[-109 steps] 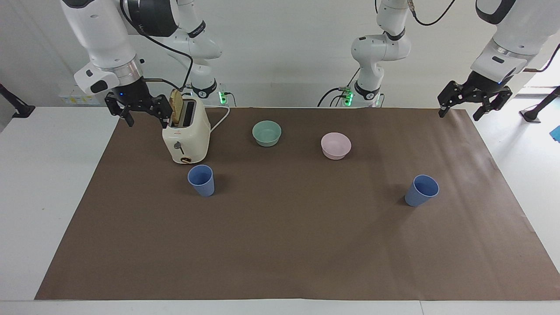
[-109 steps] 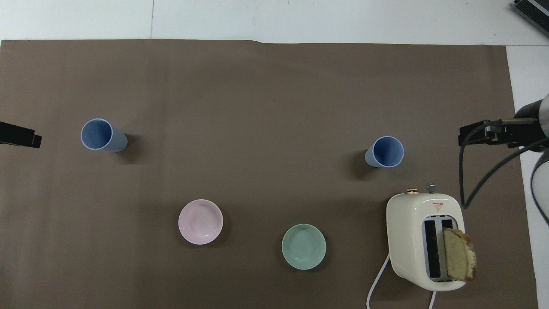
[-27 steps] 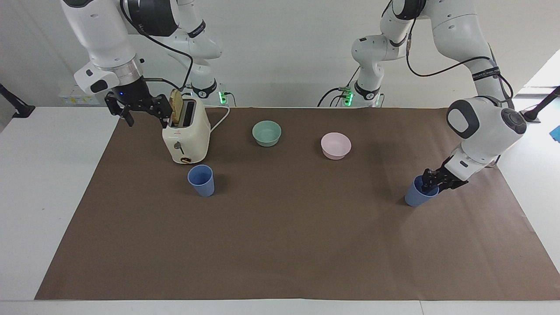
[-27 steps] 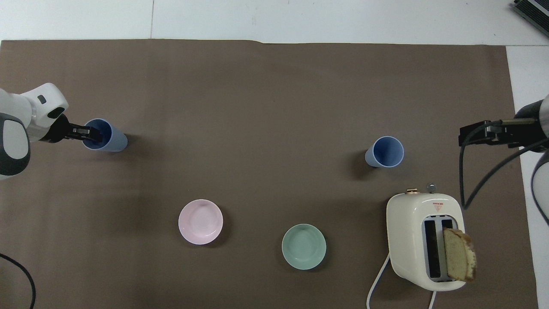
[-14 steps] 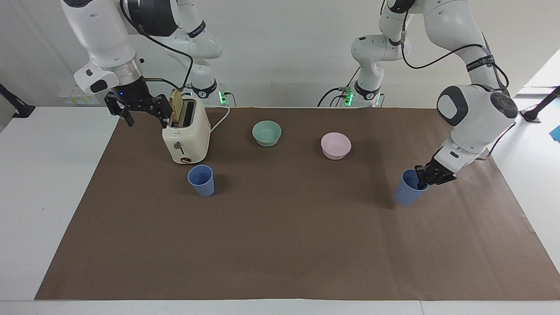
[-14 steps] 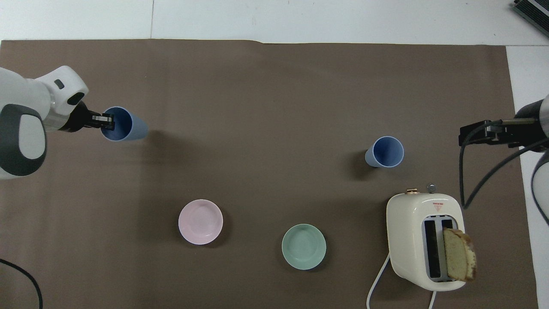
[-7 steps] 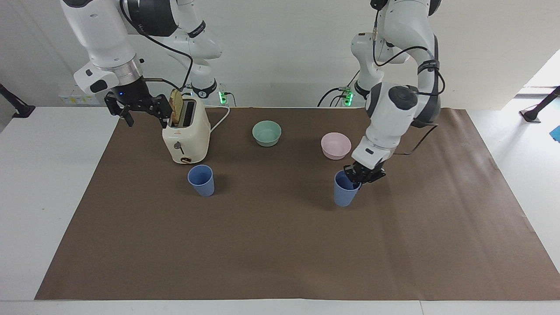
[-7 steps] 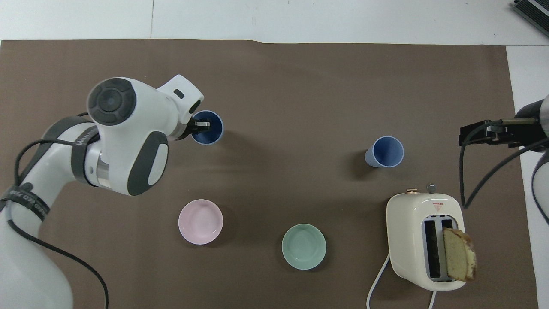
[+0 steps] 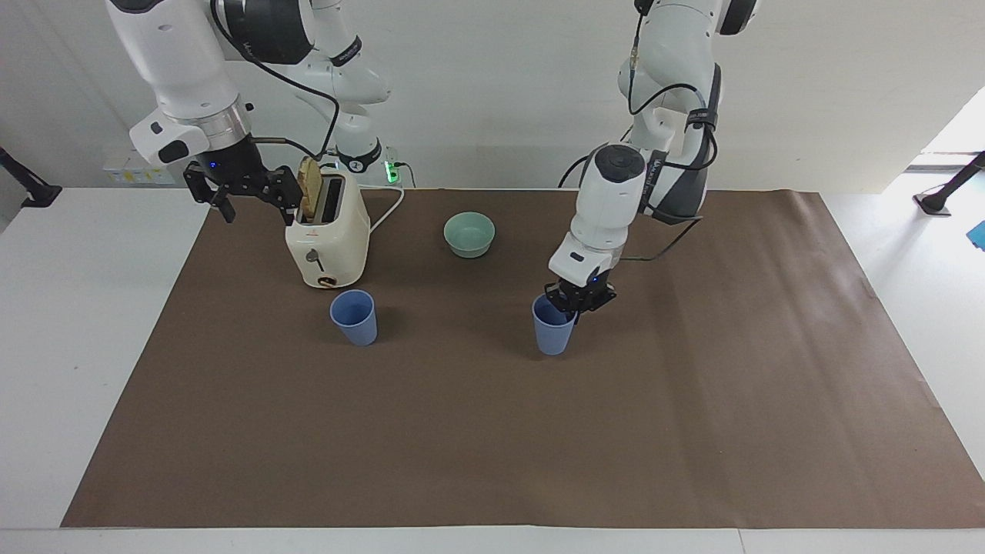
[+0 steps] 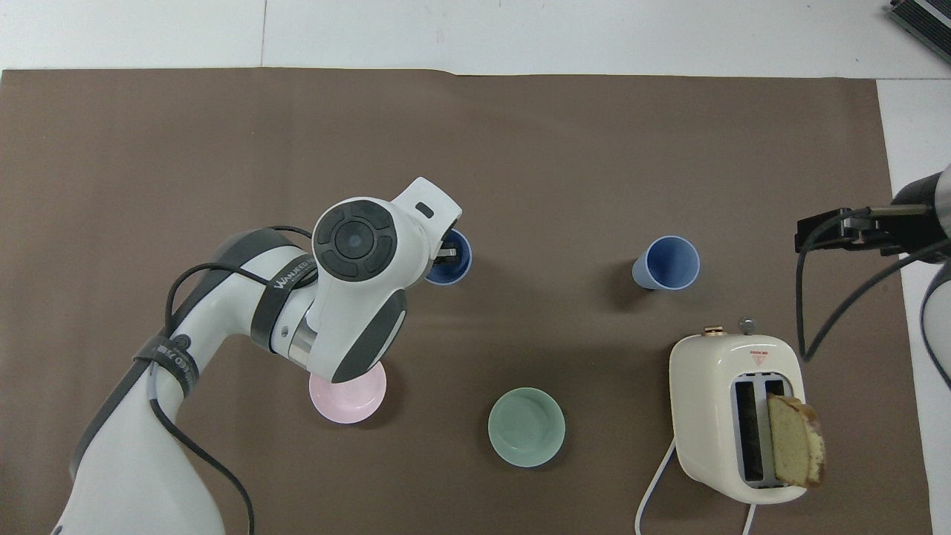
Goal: Stack blue cups with both arms
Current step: 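Lift the blue cup with the left gripper toward the table center, then set the cup down, retract the left gripper while the right gripper reaches the other cup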
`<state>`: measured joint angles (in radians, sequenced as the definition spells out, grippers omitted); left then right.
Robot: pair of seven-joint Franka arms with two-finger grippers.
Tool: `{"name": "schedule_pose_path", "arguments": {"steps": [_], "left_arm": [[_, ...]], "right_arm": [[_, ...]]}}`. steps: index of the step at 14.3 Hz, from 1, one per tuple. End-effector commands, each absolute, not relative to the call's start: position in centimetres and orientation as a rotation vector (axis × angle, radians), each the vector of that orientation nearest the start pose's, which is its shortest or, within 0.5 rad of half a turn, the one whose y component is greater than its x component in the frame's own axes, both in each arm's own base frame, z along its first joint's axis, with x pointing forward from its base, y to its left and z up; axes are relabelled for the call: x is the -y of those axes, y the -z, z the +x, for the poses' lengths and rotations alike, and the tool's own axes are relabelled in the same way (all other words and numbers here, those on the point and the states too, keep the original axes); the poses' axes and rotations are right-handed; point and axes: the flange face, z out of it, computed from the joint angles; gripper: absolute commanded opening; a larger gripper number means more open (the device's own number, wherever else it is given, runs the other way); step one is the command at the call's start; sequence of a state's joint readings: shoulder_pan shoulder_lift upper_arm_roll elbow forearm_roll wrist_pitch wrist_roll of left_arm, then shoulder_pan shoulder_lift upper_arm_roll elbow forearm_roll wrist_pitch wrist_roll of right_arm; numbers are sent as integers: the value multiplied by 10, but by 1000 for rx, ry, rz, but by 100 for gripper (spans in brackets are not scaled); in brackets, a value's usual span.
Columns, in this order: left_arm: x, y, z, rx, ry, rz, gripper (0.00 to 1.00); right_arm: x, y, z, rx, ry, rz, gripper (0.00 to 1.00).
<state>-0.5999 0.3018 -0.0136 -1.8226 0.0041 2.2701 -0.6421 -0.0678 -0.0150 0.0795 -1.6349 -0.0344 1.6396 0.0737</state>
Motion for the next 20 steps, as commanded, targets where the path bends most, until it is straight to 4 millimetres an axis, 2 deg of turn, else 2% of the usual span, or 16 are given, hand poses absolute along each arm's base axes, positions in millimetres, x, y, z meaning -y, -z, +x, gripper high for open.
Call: {"name": "schedule_pose_path", "arguments": {"steps": [1,2,3,4,5,6,11,12,13,15,17,20], "left_arm": [[375,-379,524,79,173,-3231,27],[376,-378,523,72,169,-3230,59],[375,-379,524,70,173,-3231,80],[375,-380,524,67,176,-3232,86],[374,-381,525,55,180,-3233,97],[370,-385,529,30,191,-3235,100],[338,-411,545,-29,249,-3227,100],[324,-425,550,-47,270,-3224,100],[301,-437,556,-71,269,-3215,100],[271,-463,554,-118,215,-3194,100],[228,-491,558,-181,218,-3180,100],[164,-517,570,-200,224,-3164,100]], "right_arm": [[-1,-609,550,-71,51,-3187,100],[-1,-609,550,-71,51,-3187,100],[-1,-609,550,-71,49,-3187,100],[-1,-609,550,-71,51,-3187,100],[-1,-609,550,-71,51,-3185,100],[-1,-609,550,-71,51,-3185,100],[3,-608,550,-96,50,-3172,100],[8,-599,550,-108,28,-3171,100],[14,-588,553,-118,56,-3169,100],[13,-579,559,-124,112,-3152,100],[10,-558,569,-112,97,-3149,100],[2,-518,581,-84,107,-3145,100]]}}
